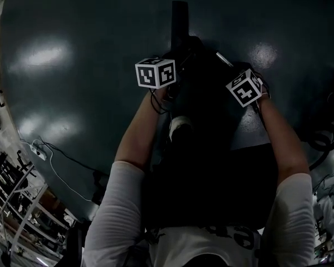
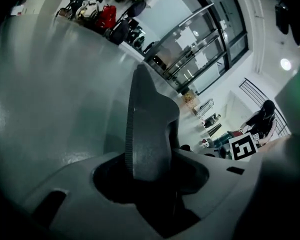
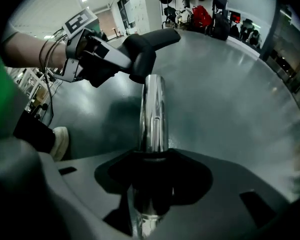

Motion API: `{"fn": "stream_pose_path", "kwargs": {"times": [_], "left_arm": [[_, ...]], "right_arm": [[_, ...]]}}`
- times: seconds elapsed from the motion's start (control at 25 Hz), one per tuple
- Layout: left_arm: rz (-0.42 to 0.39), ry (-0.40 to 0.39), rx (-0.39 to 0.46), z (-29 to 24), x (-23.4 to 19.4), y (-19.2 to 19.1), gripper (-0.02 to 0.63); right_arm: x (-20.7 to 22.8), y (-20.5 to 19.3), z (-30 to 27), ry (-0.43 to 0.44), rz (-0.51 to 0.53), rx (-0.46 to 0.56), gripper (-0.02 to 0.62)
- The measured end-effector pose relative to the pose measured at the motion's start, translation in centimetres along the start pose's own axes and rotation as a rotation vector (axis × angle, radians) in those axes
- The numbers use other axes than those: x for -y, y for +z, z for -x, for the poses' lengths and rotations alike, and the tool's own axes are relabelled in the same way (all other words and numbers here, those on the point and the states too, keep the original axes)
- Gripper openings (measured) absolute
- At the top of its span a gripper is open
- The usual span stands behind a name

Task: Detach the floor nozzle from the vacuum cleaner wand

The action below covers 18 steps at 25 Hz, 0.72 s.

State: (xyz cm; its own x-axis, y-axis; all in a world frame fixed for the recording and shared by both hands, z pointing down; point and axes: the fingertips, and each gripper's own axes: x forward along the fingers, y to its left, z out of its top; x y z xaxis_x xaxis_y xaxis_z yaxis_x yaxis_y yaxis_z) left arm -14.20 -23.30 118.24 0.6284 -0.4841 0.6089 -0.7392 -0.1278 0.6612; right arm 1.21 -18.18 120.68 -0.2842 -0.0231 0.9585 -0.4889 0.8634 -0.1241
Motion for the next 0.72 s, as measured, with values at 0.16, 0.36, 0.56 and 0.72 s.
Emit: {"fn": "stream_pose_path", "kwargs": {"times": [0.16, 0.36, 0.56, 0.72], "left_arm": [[-0.003, 0.03, -0.068, -1.5, -1.1, -2.4, 0.167], [0.014, 0.05, -0.11, -2.1, -2.1, -3.9, 0.169], [-0.056, 0.109, -0.119, -1.6, -2.4, -3.4, 0.17], [-0.275, 0.238, -0.045, -1.3, -3.2, -1.8, 0.456]], "right_arm": [[-0.5, -0.9, -1.5, -0.013, 0.015, -0.016, 0.179], [-0.5, -0.9, -2.3, -0.033, 0.028, 0.012, 0.179], [-1.1, -0.5, -2.3, -0.024, 0.012, 0.014, 0.181], [-0.6, -0.5, -2.1, -0.036, 0.021, -0.005, 0.234]]}}
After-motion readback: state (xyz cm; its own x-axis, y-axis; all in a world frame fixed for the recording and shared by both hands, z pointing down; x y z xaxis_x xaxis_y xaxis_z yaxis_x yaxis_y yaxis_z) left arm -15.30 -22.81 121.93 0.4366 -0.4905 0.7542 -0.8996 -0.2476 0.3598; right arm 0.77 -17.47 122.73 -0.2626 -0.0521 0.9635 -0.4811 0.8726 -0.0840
